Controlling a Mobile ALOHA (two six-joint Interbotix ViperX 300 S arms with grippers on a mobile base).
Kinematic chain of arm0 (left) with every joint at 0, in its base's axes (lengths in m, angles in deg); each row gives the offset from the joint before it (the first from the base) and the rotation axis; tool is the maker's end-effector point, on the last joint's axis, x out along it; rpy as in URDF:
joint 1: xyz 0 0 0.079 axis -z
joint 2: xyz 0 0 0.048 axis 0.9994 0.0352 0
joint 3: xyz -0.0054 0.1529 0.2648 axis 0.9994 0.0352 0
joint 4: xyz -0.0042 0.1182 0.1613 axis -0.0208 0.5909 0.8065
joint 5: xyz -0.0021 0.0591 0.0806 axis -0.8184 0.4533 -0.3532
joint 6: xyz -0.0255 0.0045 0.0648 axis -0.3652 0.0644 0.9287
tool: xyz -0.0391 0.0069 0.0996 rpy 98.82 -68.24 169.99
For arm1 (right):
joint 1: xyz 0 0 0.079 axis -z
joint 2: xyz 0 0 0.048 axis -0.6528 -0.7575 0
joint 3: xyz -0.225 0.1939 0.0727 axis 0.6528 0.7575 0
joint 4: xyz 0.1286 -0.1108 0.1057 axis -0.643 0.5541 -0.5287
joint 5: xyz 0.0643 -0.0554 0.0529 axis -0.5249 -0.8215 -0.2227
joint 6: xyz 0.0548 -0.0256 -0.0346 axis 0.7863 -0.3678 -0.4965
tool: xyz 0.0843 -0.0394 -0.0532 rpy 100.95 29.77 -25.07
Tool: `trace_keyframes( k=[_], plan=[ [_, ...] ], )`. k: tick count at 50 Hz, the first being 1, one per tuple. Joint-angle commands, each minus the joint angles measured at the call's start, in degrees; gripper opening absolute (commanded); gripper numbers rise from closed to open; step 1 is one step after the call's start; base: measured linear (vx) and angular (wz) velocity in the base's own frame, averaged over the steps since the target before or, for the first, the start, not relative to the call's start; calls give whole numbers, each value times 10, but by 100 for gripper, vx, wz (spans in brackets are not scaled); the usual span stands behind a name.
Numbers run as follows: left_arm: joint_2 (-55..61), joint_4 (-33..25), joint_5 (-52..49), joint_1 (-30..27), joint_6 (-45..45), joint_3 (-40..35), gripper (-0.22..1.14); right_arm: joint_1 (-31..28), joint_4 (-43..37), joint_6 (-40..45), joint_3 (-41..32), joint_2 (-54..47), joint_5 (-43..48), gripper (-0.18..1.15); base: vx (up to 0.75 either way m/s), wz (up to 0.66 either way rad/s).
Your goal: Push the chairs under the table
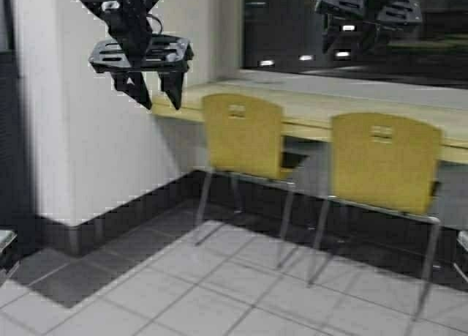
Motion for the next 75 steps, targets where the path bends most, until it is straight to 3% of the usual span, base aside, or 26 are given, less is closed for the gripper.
trace_keyframes(
  k=[1,45,75],
  plan=[
    [-11,-1,2,-3,0,-4,87,-4,-1,0,-8,8,2,86,-3,-34],
    [-8,-1,-8,-3,4,-11,87,-2,-1,1,-4,-4,-6,86,-1,-16],
    [5,-1,-8,-3,-3,0,87,-2,-2,1,-4,-29,-6,86,6,-47]
  ],
)
